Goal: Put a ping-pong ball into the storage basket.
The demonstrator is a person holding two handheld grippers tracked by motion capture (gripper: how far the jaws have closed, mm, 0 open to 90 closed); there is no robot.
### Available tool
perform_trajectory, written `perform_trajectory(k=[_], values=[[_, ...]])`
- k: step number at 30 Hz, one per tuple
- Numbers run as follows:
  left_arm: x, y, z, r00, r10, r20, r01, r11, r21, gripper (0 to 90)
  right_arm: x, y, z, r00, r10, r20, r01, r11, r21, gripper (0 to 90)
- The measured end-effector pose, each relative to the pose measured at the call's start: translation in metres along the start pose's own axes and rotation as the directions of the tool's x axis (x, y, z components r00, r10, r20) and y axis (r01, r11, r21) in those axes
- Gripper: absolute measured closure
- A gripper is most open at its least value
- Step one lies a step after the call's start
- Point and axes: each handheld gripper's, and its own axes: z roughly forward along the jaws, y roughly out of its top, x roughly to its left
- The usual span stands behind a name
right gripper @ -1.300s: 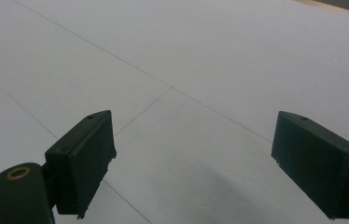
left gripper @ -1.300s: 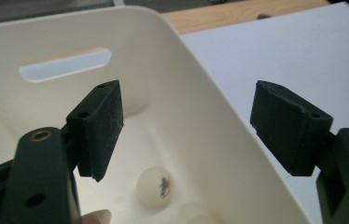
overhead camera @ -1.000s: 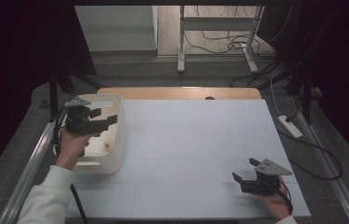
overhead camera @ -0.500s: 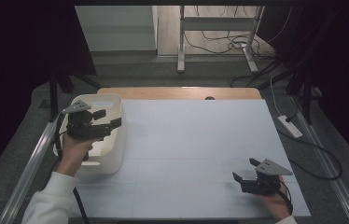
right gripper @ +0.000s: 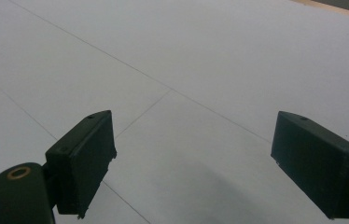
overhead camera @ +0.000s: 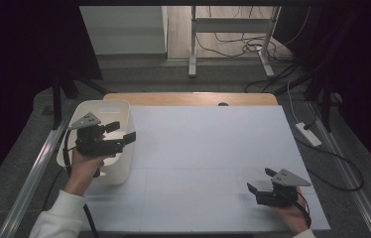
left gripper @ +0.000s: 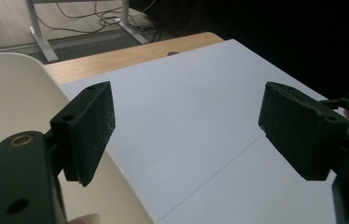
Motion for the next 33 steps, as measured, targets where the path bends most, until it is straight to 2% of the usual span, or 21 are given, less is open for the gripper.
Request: perform_trajectory(k=[11,18,22,29,33], values=[[-0.022,-0.004,0.004,0.998,0.044,0.044,-0.044,0.999,0.0,19.3,0.001,0.001,0.001,1.0,-0.003,-0.005,0.003,1.0,-0.003,13.3],[-0.039,-0.013,0.012,0.9945,0.073,0.075,-0.074,0.9972,0.014,19.4,0.0,0.002,0.003,0.9999,-0.01,-0.009,0.01,1.0,-0.005,13.3],[-0.045,-0.018,0.014,0.9926,0.087,0.084,-0.09,0.9957,0.022,19.5,0.001,0.003,0.005,0.9999,-0.013,-0.01,0.013,1.0,-0.004,13.3],[-0.052,-0.026,0.017,0.9904,0.091,0.104,-0.094,0.9954,0.023,19.5,0.002,0.004,0.006,0.9998,-0.018,-0.01,0.018,1.0,-0.003,13.7],[-0.056,-0.032,0.019,0.9906,0.094,0.099,-0.097,0.995,0.024,19.7,0.002,0.005,0.006,0.9998,-0.018,-0.013,0.018,1.0,-0.007,13.7]])
